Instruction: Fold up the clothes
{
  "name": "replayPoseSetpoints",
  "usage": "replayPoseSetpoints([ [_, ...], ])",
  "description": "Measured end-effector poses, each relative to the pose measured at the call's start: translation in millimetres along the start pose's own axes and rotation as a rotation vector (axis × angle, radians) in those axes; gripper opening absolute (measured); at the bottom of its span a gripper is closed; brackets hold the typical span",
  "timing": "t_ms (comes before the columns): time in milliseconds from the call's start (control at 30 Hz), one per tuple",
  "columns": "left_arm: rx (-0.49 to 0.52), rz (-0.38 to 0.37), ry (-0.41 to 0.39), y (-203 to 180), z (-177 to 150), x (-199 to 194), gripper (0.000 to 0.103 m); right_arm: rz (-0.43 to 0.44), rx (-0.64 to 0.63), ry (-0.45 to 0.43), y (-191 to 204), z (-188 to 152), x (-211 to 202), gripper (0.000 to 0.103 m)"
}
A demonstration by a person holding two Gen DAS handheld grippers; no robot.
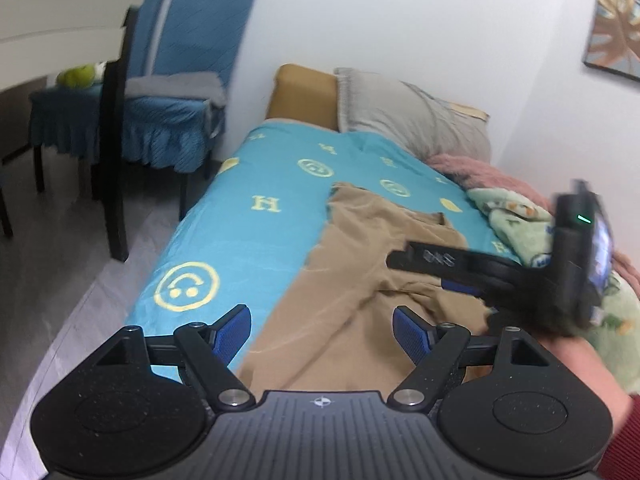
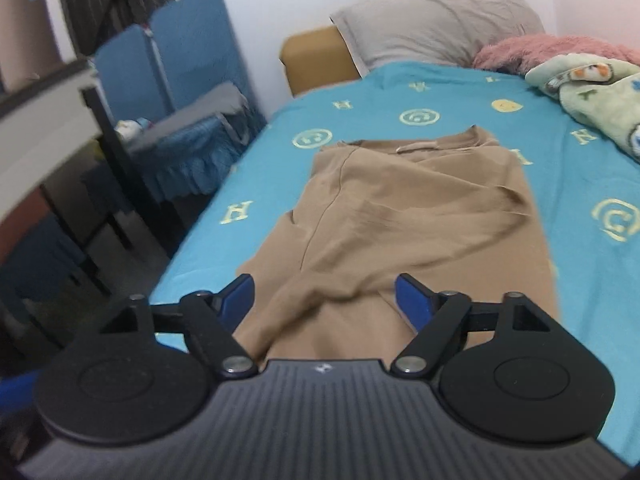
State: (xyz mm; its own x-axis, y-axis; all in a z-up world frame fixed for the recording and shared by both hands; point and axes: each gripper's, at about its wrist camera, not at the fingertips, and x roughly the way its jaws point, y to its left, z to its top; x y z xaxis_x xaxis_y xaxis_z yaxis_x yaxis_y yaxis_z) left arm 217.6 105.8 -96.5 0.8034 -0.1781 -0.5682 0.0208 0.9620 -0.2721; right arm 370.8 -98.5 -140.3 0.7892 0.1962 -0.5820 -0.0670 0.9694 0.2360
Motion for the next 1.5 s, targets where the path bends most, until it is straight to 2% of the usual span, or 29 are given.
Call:
replayPoseSetpoints([
  [167, -0.083, -0.015, 0.013, 24, 6, 11, 0.080, -0.086, -0.028, -0.035, 14, 11, 47, 0.078],
  [233, -0.098, -0.022, 0.022, 27, 6, 13, 0.080, -0.128, 0.002, -0.035, 12, 12, 58, 0.071],
  [333, -0.109, -0.052, 0.034, 29, 5, 16, 0.080, -0.171, 0.067, -0.037, 6, 9, 69, 0.066],
  [367, -0.112, -0.057, 0.038, 29, 4, 17, 0.080, -0.179, 0.089, -0.040, 3, 8, 71, 0.053],
  [400, -0.115, -0.060, 0.040, 30, 4, 17, 0.080, -0.178, 0.107, -0.039, 1, 7, 72, 0.044],
  [433, -0.119, -0.063, 0.042, 30, 4, 18, 0.080, -0.170, 0.122, -0.035, 0, 6, 73, 0.041],
  [500, -0.127, -0.066, 0.046, 31, 4, 19, 0.080, -0.145, 0.142, -0.047, -1, 5, 70, 0.021],
  [567, -0.131, -0.068, 0.047, 31, 3, 19, 0.080, -0.130, 0.142, -0.076, 1, 8, 64, 0.010],
  [667, -0.127, -0.065, 0.044, 29, 2, 18, 0.080, -0.094, 0.149, -0.110, -1, 13, 46, 0.005],
  [867, -0.105, -0.066, 0.036, 20, 1, 13, 0.080, -0.062, 0.187, -0.162, -23, 21, 5, 0.005],
  [1133, -0.069, -0.042, 0.046, 12, -3, 12, 0.080, -0.042, 0.222, -0.018, -29, 22, 32, 0.011],
  [1167, -0.069, -0.040, 0.047, 13, -3, 13, 0.080, -0.040, 0.210, -0.001, -27, 21, 37, 0.014],
  [1233, -0.077, -0.036, 0.052, 14, -3, 16, 0.081, -0.053, 0.190, 0.009, -22, 19, 46, 0.038],
  [1267, -0.082, -0.034, 0.055, 15, -3, 17, 0.082, -0.059, 0.192, 0.007, -21, 18, 49, 0.059],
  [1300, -0.086, -0.032, 0.058, 15, -3, 19, 0.082, -0.063, 0.201, 0.001, -21, 17, 52, 0.065],
  [1467, -0.118, -0.049, 0.082, 18, -3, 31, 0.082, -0.102, 0.205, -0.022, -23, 15, 67, 0.064],
  [1500, -0.128, -0.058, 0.083, 19, -3, 33, 0.082, -0.099, 0.206, -0.015, -24, 15, 71, 0.057],
])
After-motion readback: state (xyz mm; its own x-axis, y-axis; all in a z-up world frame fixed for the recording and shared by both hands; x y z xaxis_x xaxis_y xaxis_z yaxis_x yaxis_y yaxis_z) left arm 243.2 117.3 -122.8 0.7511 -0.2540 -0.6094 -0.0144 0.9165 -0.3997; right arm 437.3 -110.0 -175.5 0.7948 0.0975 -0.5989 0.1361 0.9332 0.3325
